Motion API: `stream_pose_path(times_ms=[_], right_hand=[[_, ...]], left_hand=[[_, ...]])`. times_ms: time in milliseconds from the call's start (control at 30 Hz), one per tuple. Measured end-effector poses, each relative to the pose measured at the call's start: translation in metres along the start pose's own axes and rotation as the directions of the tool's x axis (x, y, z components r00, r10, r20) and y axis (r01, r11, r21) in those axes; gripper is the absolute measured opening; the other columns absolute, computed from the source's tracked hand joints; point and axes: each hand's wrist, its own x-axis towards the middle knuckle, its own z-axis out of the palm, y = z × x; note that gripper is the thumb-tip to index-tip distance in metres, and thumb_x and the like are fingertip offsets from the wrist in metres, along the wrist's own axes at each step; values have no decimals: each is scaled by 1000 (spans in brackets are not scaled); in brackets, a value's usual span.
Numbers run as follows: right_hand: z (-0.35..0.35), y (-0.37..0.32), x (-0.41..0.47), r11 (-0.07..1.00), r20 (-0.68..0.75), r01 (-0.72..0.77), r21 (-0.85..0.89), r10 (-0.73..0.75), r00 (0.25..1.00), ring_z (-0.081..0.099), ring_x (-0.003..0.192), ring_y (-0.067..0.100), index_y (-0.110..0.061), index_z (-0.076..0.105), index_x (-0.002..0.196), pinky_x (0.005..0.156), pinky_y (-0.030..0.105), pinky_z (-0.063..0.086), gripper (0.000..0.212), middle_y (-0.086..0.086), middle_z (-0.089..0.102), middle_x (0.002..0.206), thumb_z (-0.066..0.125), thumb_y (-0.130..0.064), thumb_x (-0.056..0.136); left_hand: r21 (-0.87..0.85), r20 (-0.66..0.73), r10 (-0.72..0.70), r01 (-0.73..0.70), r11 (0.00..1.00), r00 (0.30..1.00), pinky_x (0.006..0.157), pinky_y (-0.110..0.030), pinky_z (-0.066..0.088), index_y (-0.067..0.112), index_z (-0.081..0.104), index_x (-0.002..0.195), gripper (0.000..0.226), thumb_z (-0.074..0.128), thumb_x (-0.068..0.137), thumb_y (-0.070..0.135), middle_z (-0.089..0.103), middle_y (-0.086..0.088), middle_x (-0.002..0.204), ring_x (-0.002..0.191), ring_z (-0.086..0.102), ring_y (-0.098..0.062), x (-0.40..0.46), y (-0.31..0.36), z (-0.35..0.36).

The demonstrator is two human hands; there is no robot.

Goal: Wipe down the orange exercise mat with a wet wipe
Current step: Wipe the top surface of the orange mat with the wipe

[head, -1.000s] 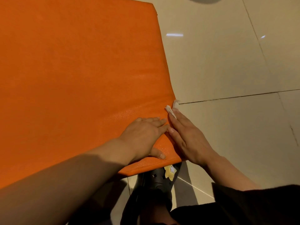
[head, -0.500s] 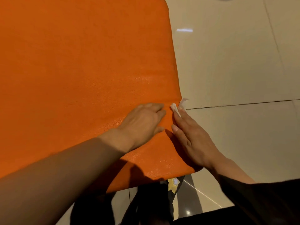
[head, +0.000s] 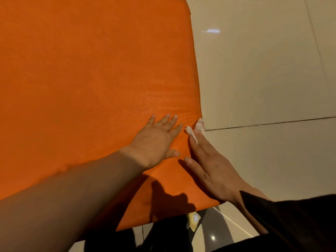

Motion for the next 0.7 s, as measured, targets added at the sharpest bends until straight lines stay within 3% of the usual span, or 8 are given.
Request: stream_pose_path(times_ms=[233, 400, 500, 567, 700], right_hand=[[-10, 15, 65, 1000, -69, -2, -23, 0, 998, -22, 144, 3, -20, -8, 155, 123, 32, 0, 75, -1, -20, 160, 18, -60, 97], [3, 8, 24, 998, -44, 29, -53, -31, 999, -23, 144, 3, -25, -15, 153, 121, 30, 2, 78, -7, -33, 155, 12, -67, 93], [-2, 12, 40, 999, -24, -8, -40, 7, 1000, -23, 143, 1, -25, -14, 153, 123, 36, 6, 77, -10, -29, 156, 13, -65, 94], [-12, 12, 63, 1000, -104, -28, -5, 28, 994, -18, 146, 3, -23, -10, 155, 123, 37, 10, 76, -6, -19, 160, 17, -62, 95], [-34, 9, 106, 1000, -333, -23, 3, 22, 943, -10, 149, 10, -20, -3, 156, 119, 25, 6, 69, 0, -8, 163, 29, -48, 102]], left_hand=[[-21, 22, -5, 6, 1000, 1000, 120, -48, -3, 21, -3, 154, 83, 42, 94, 56, -17, -5, 160, 147, -15, -20, 4, 1, -4], [-24, 26, 8, -7, 1000, 1000, 120, -48, -5, 22, -5, 154, 83, 41, 95, 56, -19, -4, 159, 147, -16, -20, 5, 0, -4], [-37, 23, 7, -6, 999, 1000, 120, -47, -4, 23, -5, 154, 83, 42, 94, 56, -18, -3, 160, 147, -16, -20, 6, -1, -3], [-40, 19, 11, -11, 999, 1000, 120, -47, -3, 22, -1, 154, 82, 44, 94, 55, -16, -4, 160, 147, -15, -20, 5, -1, -3], [-27, 25, 13, -12, 1000, 1000, 120, -47, -4, 21, 6, 154, 80, 44, 94, 56, -10, -4, 161, 148, -14, -20, 5, -1, -6]])
